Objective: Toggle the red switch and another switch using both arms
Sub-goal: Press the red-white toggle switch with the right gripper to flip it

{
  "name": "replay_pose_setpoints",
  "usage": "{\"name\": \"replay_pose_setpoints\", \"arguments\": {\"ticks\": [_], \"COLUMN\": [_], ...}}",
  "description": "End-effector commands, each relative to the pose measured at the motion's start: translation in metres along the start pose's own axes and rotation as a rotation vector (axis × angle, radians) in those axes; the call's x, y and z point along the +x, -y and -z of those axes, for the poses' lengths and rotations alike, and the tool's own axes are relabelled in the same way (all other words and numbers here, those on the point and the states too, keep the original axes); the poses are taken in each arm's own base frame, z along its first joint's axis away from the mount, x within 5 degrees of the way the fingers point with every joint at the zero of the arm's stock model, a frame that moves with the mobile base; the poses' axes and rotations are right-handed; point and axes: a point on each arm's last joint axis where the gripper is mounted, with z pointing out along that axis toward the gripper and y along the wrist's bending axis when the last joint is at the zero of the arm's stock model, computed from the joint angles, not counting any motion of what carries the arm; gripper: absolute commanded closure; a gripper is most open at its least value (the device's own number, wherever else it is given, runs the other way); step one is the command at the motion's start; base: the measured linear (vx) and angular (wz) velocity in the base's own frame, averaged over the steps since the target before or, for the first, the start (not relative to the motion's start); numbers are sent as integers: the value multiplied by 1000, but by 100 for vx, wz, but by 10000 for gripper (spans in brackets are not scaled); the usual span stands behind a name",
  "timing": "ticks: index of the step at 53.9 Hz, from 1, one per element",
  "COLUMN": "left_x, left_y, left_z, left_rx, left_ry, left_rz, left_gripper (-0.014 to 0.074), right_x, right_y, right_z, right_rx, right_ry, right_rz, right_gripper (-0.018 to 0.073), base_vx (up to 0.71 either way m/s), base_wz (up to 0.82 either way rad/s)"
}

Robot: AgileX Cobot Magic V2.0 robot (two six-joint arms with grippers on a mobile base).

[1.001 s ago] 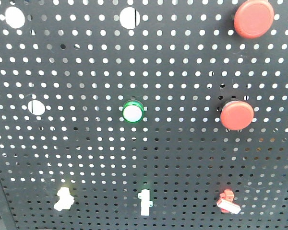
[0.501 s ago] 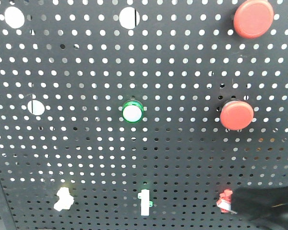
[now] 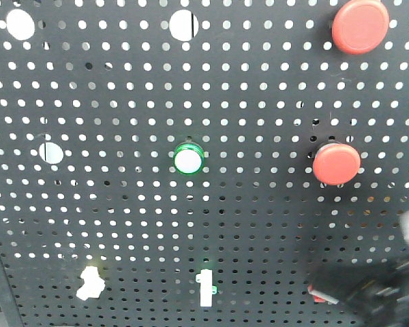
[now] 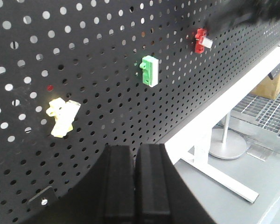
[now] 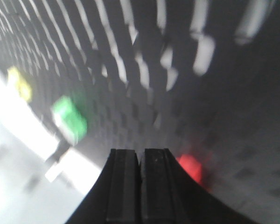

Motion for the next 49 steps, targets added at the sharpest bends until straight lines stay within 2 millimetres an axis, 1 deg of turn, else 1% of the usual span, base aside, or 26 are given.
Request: {"name": "replay_pose_setpoints", "arguments": {"ticks": [1,14,24,38,44,49], "left_x": [-12,-11,-10,-10,-10,-10], "left_y": [-3,-3,-3,-3,-3,-3], "left_z": [2,2,2,2,2,2], "left_rx": [-29,-30,-33,-33,-32,-32], "left_ry": [59,46,42,37,36,36], "left_rz": [19,3,-5,-11,-11,-11], "left_gripper": [594,594,594,594,594,594], "right_x": [-7,2,6,12,12,8], "right_y": [-4,-14,-18,-18,-21,-25], "right_z": [-7,-35,-41,-37,-26,-11], "right_rx": [-58,-113,-73,-54,-27,14], "right_ry": [4,-78,-105,-176,-187,-155], "right_rz": [-18,-39,-24,-26,7,34], "right_gripper": [566,566,566,566,566,566], "base_vx": [0,0,0,0,0,0], "base_wz": [0,0,0,0,0,0]}}
